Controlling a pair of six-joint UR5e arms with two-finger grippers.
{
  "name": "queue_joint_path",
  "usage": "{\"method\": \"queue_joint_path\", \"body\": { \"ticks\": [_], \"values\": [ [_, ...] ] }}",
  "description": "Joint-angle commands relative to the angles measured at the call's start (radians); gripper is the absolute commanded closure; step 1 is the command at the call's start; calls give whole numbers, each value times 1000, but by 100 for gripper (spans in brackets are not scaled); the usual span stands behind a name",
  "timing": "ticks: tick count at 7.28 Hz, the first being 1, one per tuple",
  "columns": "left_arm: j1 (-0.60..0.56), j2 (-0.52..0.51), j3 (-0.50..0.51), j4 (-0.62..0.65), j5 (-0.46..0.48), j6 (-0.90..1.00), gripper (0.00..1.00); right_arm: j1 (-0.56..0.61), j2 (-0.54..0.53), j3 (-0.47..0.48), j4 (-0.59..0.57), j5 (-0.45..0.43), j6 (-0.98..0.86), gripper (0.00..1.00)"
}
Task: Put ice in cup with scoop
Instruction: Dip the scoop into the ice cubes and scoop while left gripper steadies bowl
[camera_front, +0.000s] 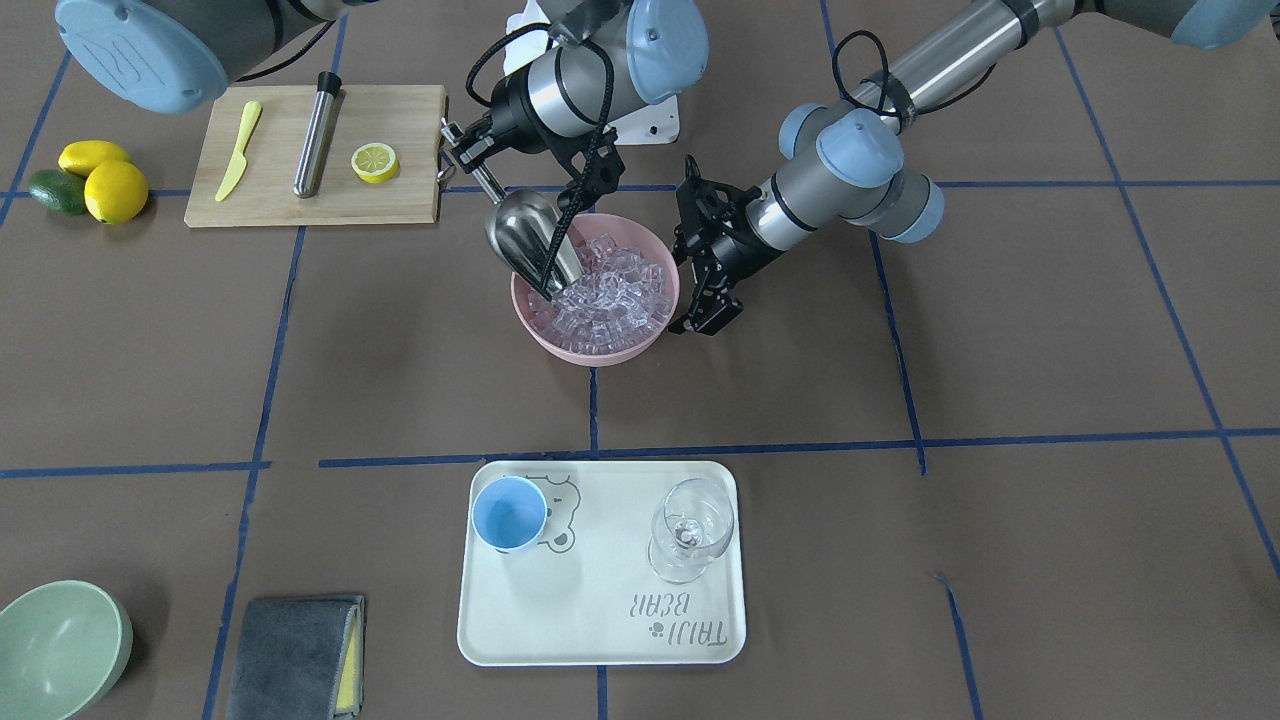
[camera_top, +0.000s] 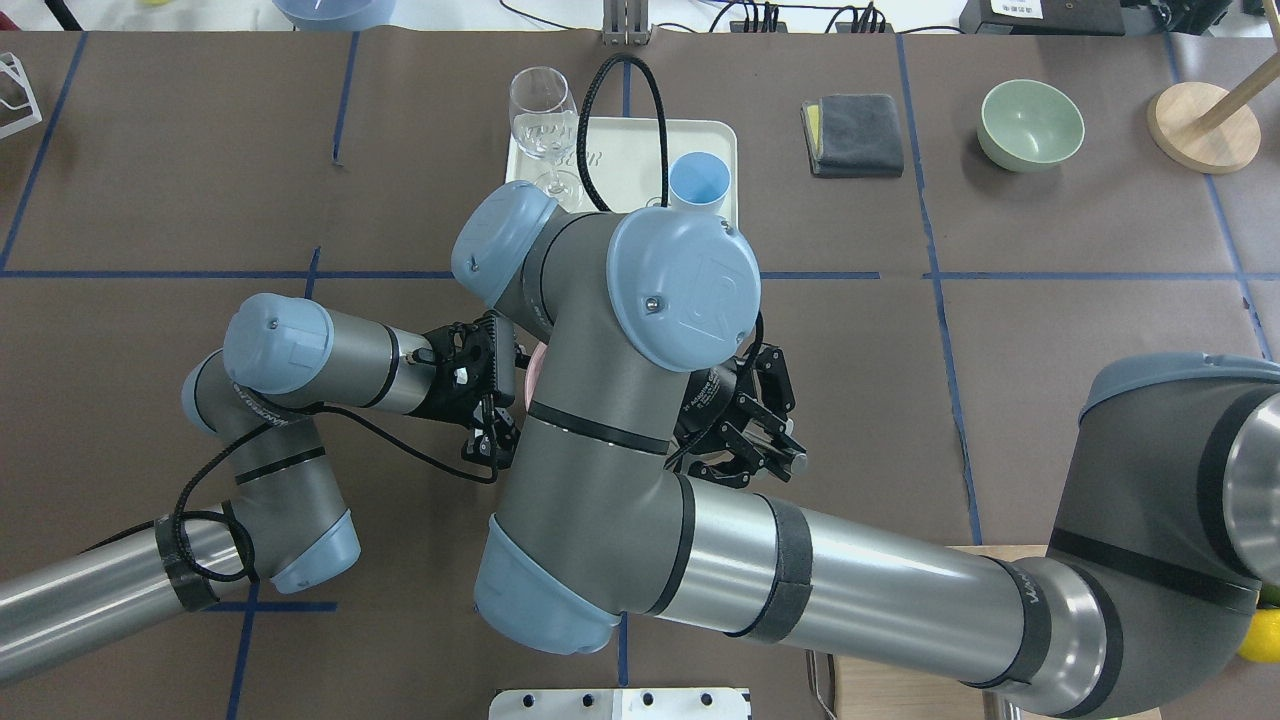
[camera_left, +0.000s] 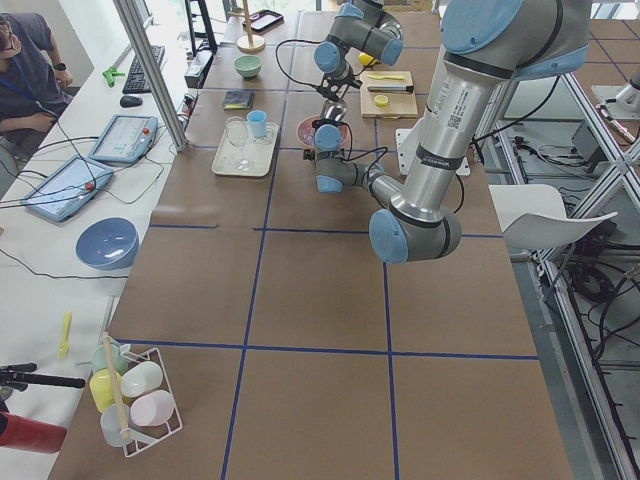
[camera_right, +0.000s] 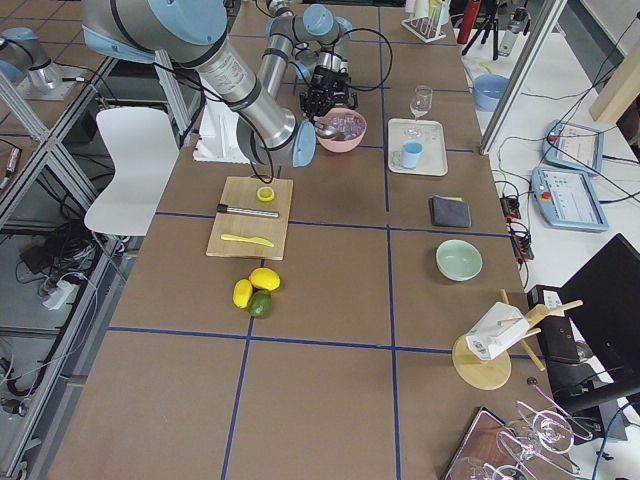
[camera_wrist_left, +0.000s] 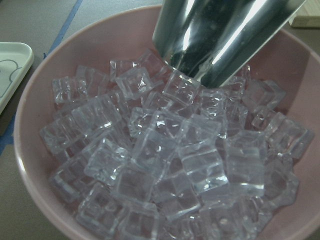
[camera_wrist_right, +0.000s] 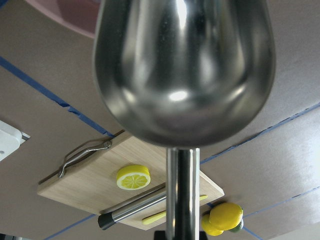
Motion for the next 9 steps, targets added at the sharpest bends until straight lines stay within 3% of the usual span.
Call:
{"method": "queue_joint_path", "body": {
  "ticks": [1, 5, 7, 9],
  "values": [
    [0, 0, 0, 0, 0, 0, 0, -7, -44, 2, 113, 0, 11, 100],
    [0, 0, 0, 0, 0, 0, 0, -7, -127, 40, 220, -1, 14, 100],
    [0, 0, 0, 0, 2, 0, 0, -5, -237, 203, 250, -1, 13, 100],
    [0, 0, 0, 0, 2, 0, 0, 8, -268, 284, 282, 6, 16, 100]
  ]
}}
